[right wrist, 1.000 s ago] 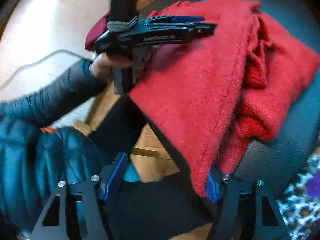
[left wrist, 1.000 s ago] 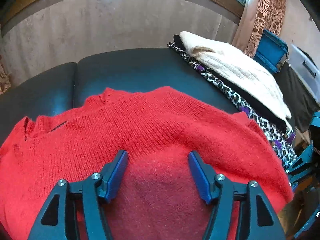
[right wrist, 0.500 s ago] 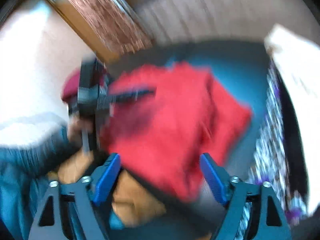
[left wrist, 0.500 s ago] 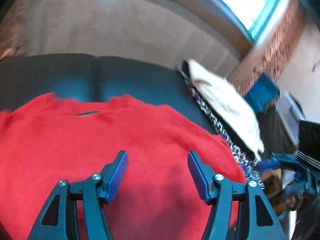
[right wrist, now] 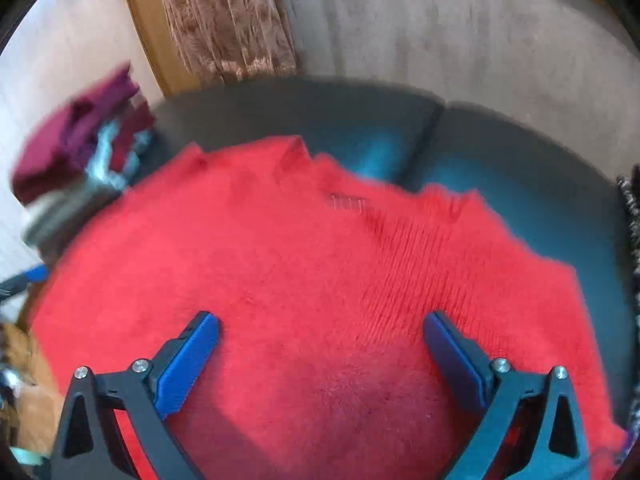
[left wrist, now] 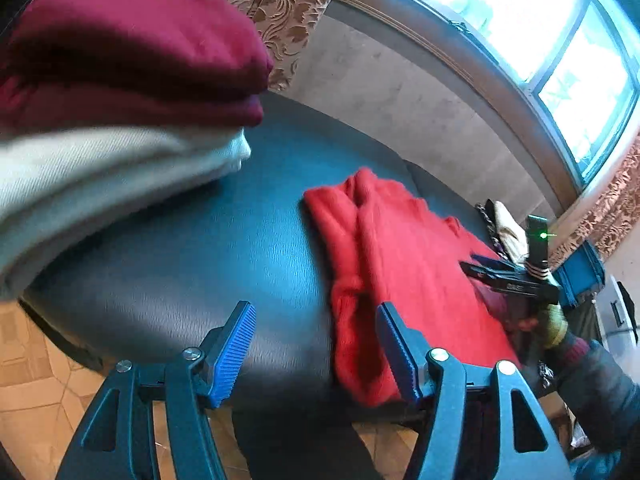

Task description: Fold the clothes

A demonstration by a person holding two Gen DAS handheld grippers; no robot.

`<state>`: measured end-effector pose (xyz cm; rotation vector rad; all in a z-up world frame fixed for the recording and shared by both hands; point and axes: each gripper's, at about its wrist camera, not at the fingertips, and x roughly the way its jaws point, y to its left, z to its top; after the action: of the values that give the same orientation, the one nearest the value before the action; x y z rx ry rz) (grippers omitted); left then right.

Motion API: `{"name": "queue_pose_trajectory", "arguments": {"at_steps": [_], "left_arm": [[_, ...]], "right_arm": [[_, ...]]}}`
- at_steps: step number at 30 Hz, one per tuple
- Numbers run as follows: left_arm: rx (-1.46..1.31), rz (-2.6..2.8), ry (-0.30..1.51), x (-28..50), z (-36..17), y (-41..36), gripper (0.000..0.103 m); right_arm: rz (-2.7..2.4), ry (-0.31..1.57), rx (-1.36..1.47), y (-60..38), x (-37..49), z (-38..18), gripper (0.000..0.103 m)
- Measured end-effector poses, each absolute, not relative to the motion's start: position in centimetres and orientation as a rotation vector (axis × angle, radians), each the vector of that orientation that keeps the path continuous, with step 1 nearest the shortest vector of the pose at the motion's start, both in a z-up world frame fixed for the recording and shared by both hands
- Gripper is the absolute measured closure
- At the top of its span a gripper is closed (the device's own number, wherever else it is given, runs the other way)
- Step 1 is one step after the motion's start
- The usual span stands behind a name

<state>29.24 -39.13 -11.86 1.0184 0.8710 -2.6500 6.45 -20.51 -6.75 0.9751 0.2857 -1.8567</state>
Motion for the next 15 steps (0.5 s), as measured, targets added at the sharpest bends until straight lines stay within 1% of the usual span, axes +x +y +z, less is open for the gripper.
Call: {"name": "queue_pose_trajectory", "arguments": {"at_steps": [2, 7, 8, 9, 10, 11, 13, 14, 15], "left_arm": [[1.035, -2.717, 0.907, 29.1, -12.3, -38.3, 0.039], [1.151, -2.815, 0.881, 26.0, -12.9, -35.9, 0.041], [1.166, -2.822, 0.877, 25.8, -12.9, -35.6, 0.048], [1.180, -2.829, 0.872, 25.5, -12.9, -35.2, 0.068], [1.194, -2.837, 0.868, 25.2, -12.8, -34.9, 0.080], [1.209, -2.843, 0.862, 25.0, -12.8, -34.5, 0.096], [1.255, -2.849, 0.803, 25.5, -12.5, -34.1, 0.097], [1.307, -2.836, 0.727, 25.8, -12.8, -33.8, 0.097], [1.375, -2.796, 0.690, 25.6, -13.7, -33.6, 0.097]], "right_arm": [[-1.864, 0.299, 0.976, -20.7, 6.1, -7.3, 0.000], [-1.883, 0.333, 0.977, -21.2, 5.3, -8.8, 0.000], [-1.887, 0.340, 0.977, -21.3, 5.1, -9.0, 0.000], [-1.891, 0.347, 0.977, -21.4, 5.0, -9.3, 0.000], [-1.895, 0.354, 0.978, -21.5, 4.8, -9.6, 0.000], [-1.898, 0.360, 0.978, -21.6, 4.7, -9.9, 0.000], [-1.896, 0.354, 0.976, -21.5, 4.6, -9.9, 0.000], [-1.895, 0.351, 0.975, -21.5, 4.6, -10.0, 0.000], [-1.894, 0.347, 0.974, -21.4, 4.6, -10.0, 0.000]]}}
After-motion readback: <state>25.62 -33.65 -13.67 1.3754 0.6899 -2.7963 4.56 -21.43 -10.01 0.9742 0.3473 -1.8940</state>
